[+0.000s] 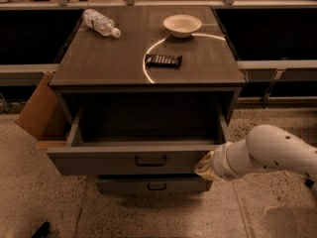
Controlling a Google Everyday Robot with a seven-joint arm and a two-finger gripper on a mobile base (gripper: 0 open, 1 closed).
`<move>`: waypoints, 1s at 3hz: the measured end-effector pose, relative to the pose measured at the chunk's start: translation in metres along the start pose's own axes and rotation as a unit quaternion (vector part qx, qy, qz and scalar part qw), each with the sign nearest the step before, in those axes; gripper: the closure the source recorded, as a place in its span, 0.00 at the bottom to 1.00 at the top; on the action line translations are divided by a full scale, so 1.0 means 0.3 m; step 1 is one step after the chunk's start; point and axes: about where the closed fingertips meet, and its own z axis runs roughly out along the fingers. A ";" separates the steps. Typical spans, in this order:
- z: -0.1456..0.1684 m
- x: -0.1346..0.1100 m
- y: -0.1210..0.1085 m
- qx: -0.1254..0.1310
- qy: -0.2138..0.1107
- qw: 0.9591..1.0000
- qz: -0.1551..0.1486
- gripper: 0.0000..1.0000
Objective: Close top drawer
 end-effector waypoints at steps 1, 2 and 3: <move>0.018 -0.013 -0.058 0.009 -0.007 1.000 -0.013 1.00; 0.036 -0.038 -0.149 0.023 -0.015 0.999 -0.026 1.00; 0.065 -0.063 -0.255 0.033 -0.024 0.999 -0.034 1.00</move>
Offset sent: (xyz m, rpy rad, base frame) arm 0.0981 -0.0017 0.0095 0.0095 -0.1433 0.0308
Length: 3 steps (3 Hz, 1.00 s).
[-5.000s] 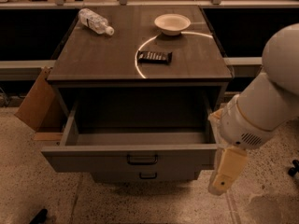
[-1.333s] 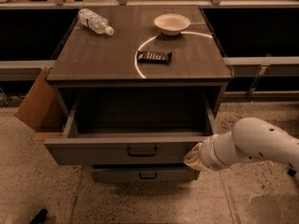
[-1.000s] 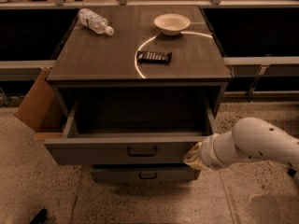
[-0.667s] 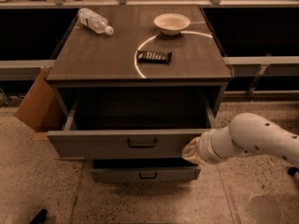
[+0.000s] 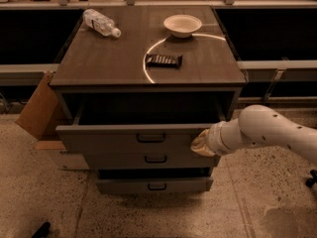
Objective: Close top drawer
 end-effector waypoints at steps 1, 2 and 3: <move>0.028 -0.012 -0.073 0.008 -0.001 1.000 -0.006 1.00; 0.053 -0.032 -0.146 0.033 0.017 0.999 -0.011 1.00; 0.062 -0.045 -0.188 0.049 0.024 0.998 -0.012 1.00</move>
Offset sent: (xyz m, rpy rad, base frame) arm 0.0640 0.0014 0.0060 -0.0813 -0.0841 -0.0589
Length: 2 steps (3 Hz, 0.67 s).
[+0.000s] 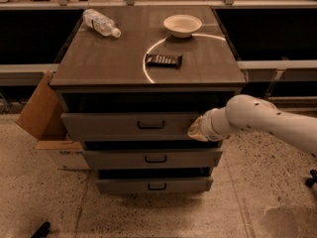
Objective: Close top drawer
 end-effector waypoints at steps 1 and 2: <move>0.008 -0.012 -0.040 0.014 0.010 1.000 0.000 1.00; -0.002 -0.016 -0.053 0.022 0.015 1.000 -0.001 1.00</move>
Offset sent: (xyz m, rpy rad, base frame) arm 0.0177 -0.0060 0.0153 -0.0469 -0.0479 -0.0468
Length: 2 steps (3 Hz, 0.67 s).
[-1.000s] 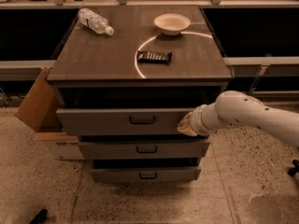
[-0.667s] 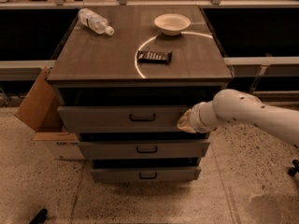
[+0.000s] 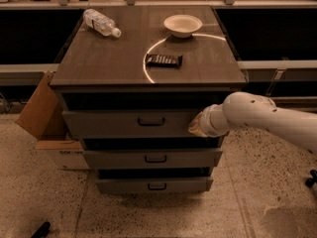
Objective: Close top drawer
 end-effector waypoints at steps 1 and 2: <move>-0.052 0.011 0.028 0.001 -0.002 1.000 -0.002 1.00; -0.165 0.022 0.087 -0.007 -0.018 1.000 -0.009 1.00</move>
Offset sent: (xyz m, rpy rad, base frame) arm -0.0713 -0.0296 0.0415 0.0342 -0.0151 0.0447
